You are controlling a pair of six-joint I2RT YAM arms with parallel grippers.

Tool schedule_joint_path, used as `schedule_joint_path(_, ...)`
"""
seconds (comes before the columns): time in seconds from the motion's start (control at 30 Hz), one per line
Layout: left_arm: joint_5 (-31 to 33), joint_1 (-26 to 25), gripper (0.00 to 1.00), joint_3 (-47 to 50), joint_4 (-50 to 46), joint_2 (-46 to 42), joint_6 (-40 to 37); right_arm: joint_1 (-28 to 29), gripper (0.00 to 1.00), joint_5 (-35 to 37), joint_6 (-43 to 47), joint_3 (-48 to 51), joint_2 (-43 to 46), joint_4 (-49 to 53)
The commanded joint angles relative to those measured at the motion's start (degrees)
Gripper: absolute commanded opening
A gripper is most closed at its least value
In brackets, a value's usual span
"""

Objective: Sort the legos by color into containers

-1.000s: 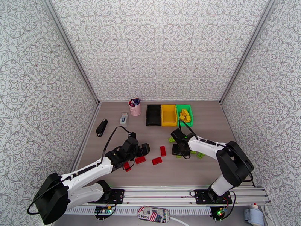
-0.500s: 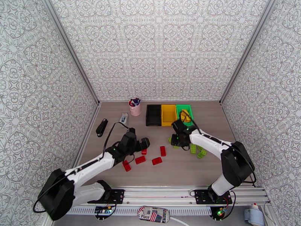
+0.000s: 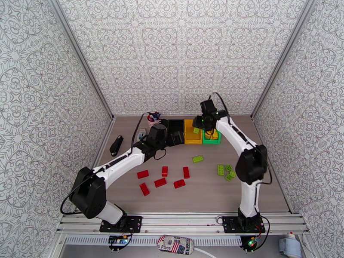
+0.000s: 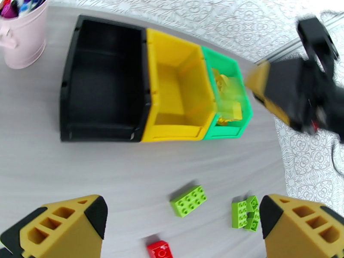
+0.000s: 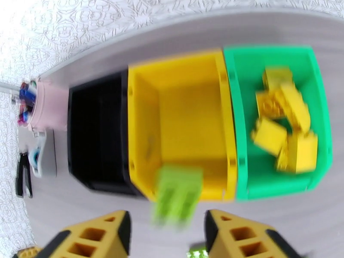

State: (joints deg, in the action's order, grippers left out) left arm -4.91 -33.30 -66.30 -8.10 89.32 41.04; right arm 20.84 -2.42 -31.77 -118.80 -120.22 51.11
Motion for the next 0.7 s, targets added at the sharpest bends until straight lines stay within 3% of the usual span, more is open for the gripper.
schedule_joint_path(0.0, 0.2, -0.6, 0.99, 0.1, -2.7, -0.8, -1.7, -0.3, 0.6, -1.3, 1.3, -5.6, -1.9, 7.2)
schedule_joint_path(0.1, 0.5, -0.9, 0.99, 2.1, -3.4, -2.8, -1.8, -0.2, 0.66, -1.4, 1.6, -1.6, 1.1, 5.8)
schedule_joint_path(0.33, 1.0, -2.9, 0.99, 7.5, -3.0, -6.9, -2.3, -0.5, 0.76, 1.3, 1.2, 21.3, 16.1, -1.3)
schedule_joint_path(0.67, 3.5, -9.3, 0.99, 12.5, -0.5, -7.5, -1.3, -3.6, 0.76, 3.4, -1.8, 52.3, 34.2, -7.1)
